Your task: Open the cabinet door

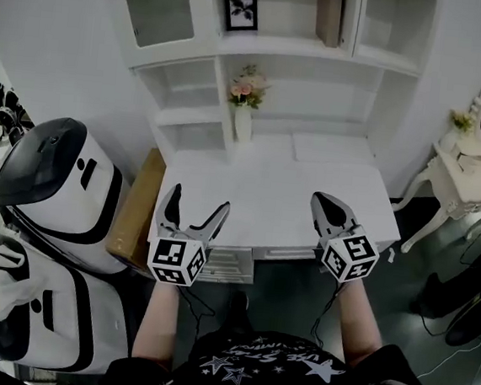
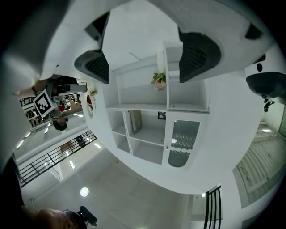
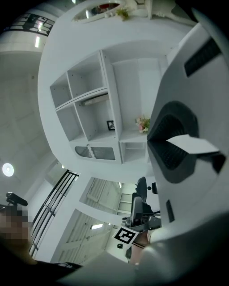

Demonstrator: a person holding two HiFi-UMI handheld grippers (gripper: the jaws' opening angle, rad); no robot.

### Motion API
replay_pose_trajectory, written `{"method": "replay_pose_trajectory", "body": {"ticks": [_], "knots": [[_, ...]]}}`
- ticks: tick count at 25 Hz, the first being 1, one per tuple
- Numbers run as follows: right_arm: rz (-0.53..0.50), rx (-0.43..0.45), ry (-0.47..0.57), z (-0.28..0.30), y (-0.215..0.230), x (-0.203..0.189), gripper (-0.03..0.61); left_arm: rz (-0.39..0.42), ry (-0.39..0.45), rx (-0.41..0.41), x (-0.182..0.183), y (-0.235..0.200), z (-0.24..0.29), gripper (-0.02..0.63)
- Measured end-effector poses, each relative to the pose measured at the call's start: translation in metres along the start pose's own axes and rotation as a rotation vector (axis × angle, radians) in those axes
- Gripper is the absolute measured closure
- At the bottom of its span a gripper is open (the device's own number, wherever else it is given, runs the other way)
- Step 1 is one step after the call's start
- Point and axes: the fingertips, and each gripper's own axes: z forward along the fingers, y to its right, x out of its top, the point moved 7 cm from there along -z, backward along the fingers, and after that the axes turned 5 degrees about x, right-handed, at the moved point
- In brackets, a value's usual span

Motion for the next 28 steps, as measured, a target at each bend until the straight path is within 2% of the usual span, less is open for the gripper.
{"method": "replay_pose_trajectory", "body": {"ticks": [6, 10, 13, 18, 23, 28], "knots": [[-0.043, 0.005, 0.019, 0.087, 0.023, 0.028, 0.572, 0.028, 0.054, -0.008, 0.034, -0.057, 0.072, 0.133], [-0.091, 0.01, 0.051, 0.134, 0.031, 0.055, 0.572, 0.055, 0.082, -0.04, 0.057, -0.082, 0.112, 0.133], [-0.137, 0.014, 0.094, 0.165, 0.035, 0.079, 0.572, 0.082, 0.139, -0.071, 0.082, -0.099, 0.138, 0.133], [-0.177, 0.019, 0.174, 0.211, 0.047, 0.128, 0.572, 0.124, 0.254, -0.099, 0.135, -0.126, 0.179, 0.133], [-0.186, 0.04, 0.257, 0.25, 0.067, 0.171, 0.572, 0.203, 0.352, -0.071, 0.197, -0.144, 0.22, 0.135], [-0.242, 0.076, 0.29, 0.293, 0.077, 0.208, 0.572, 0.25, 0.435, -0.056, 0.253, -0.16, 0.257, 0.135]]}}
